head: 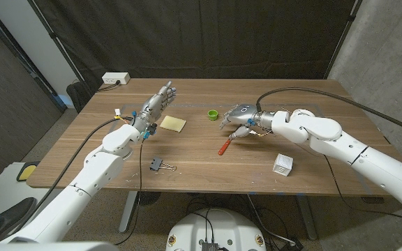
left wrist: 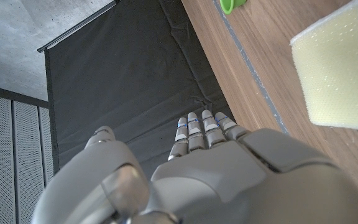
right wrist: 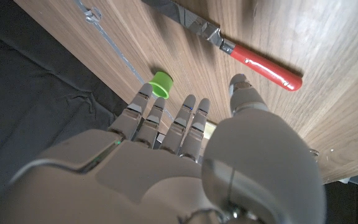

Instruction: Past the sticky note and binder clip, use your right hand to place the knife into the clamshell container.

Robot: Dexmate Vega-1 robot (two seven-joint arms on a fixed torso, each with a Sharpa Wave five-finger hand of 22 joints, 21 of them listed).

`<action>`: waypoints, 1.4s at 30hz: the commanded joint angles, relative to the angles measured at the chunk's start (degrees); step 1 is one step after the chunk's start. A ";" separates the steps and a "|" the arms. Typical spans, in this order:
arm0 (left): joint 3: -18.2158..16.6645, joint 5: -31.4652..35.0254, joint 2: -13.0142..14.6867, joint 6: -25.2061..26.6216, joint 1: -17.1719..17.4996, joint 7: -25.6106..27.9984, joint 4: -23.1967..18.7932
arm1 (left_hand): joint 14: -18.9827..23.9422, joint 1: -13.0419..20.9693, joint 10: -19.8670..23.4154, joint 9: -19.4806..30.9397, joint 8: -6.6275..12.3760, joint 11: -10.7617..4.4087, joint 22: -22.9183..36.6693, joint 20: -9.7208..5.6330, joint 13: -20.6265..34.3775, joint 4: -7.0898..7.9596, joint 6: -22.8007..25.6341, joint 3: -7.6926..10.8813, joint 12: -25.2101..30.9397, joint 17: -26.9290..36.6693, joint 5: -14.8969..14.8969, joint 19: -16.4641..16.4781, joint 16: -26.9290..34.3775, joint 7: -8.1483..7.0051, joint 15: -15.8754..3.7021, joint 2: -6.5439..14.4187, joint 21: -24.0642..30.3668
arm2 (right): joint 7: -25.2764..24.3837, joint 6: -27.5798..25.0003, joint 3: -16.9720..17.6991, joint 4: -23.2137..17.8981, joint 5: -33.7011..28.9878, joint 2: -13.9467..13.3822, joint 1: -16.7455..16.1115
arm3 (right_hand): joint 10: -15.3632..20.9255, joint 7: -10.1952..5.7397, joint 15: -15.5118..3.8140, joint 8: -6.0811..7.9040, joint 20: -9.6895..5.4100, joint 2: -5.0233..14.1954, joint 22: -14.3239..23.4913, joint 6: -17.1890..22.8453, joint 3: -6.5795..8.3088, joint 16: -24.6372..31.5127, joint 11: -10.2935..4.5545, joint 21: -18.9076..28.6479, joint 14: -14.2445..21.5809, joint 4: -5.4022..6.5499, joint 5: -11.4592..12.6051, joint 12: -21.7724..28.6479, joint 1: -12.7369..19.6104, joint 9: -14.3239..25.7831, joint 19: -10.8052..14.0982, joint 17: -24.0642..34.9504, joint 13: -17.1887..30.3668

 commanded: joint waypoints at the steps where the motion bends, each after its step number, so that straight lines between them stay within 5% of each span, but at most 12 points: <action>1: 0.07 0.39 0.06 1.07 0.78 1.20 -1.53 | 0.52 0.31 0.68 0.29 -0.06 -0.08 0.13 -0.03 0.18 0.13 0.64 -0.12 0.00 0.23 0.02 -0.30 -0.11 -0.08 0.09 0.18 -0.17 | -0.54 2.55 -1.07 2.88 -1.62 -0.29 1.01 | 0.65 -0.13 -4.00 0.30 -0.53 -0.16 0.19 0.55 -0.11 0.38 0.00 -0.06 0.84 0.13 0.27 -0.34 -0.55 0.14 0.46 0.28 0.05; 33: -0.71 0.07 0.46 1.55 0.87 1.34 -2.63 | -0.43 0.28 0.33 0.31 -0.48 -0.12 0.17 0.15 0.21 0.25 0.43 -0.64 -0.44 0.25 -0.25 -2.11 -0.44 -0.34 -0.19 0.22 -0.86 | -4.36 3.93 -3.11 6.74 -3.62 1.32 1.06 | 1.54 -0.14 -4.30 0.47 -0.65 -0.78 0.23 1.73 -0.58 0.16 0.06 -0.40 1.08 0.11 0.77 -0.29 -0.49 0.20 0.43 0.18 0.09; 42: -0.62 0.14 0.54 2.04 0.89 1.52 -2.94 | -0.48 0.20 0.34 0.31 -0.56 -0.30 0.19 0.41 0.21 0.32 0.45 -0.84 -0.51 0.25 -0.32 -3.39 -0.42 -0.43 -0.24 0.21 -1.24 | -7.28 3.64 -2.98 7.21 -3.69 1.03 0.14 | 5.88 -0.12 -5.00 1.57 -1.22 -1.41 0.23 6.17 -1.27 0.07 0.08 -1.08 1.58 0.19 1.90 0.60 -0.21 0.32 -0.25 0.00 0.14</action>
